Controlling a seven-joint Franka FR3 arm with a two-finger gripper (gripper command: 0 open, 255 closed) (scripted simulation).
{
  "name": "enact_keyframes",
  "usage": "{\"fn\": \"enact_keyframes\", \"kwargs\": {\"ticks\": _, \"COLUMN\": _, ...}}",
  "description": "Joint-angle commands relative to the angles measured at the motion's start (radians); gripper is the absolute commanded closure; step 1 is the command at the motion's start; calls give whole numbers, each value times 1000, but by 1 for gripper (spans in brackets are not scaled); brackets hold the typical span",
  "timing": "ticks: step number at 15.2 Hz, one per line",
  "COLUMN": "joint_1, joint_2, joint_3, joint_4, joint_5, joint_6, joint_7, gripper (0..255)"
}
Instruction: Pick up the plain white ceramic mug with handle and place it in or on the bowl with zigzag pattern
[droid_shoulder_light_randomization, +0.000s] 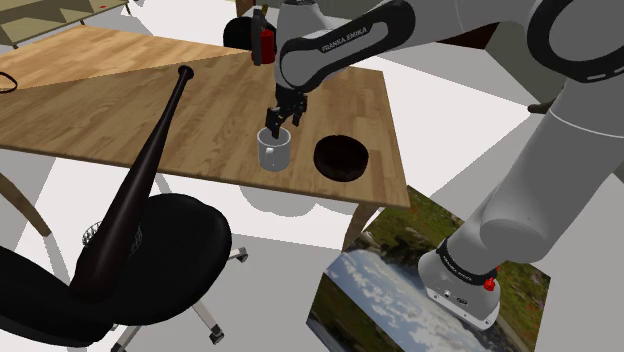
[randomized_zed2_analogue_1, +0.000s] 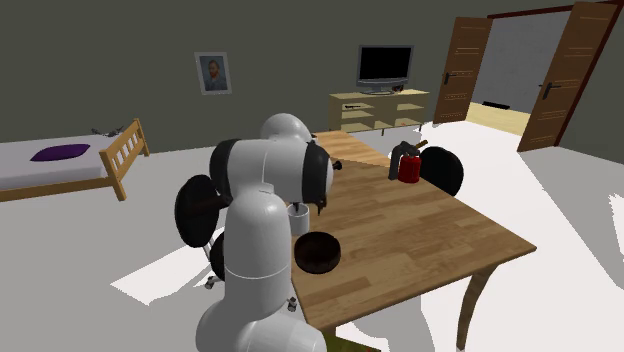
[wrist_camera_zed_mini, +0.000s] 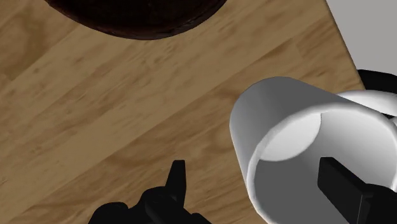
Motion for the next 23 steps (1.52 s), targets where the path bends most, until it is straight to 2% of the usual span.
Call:
{"fn": "enact_keyframes", "kwargs": {"ticks": 1, "joint_1": 1, "joint_2": 17, "joint_3": -1, "joint_4": -7, "joint_5": -5, "joint_6": 24, "joint_7": 4, "gripper": 0}}
{"fn": "enact_keyframes", "kwargs": {"ticks": 5, "joint_1": 3, "joint_2": 46, "joint_3": -2, "joint_4": -20, "joint_5": -12, "joint_6": 66, "joint_7": 8, "gripper": 0}}
{"fn": "enact_keyframes", "kwargs": {"ticks": 13, "joint_1": 3, "joint_2": 46, "joint_3": -2, "joint_4": -20, "joint_5": -12, "joint_6": 66, "joint_7": 8, "gripper": 0}}
{"fn": "enact_keyframes", "kwargs": {"ticks": 14, "joint_1": 3, "joint_2": 46, "joint_3": -2, "joint_4": -20, "joint_5": -12, "joint_6": 66, "joint_7": 8, "gripper": 255}}
{"fn": "enact_keyframes", "kwargs": {"ticks": 23, "joint_1": 3, "joint_2": 46, "joint_3": -2, "joint_4": -20, "joint_5": -12, "joint_6": 66, "joint_7": 8, "gripper": 255}}
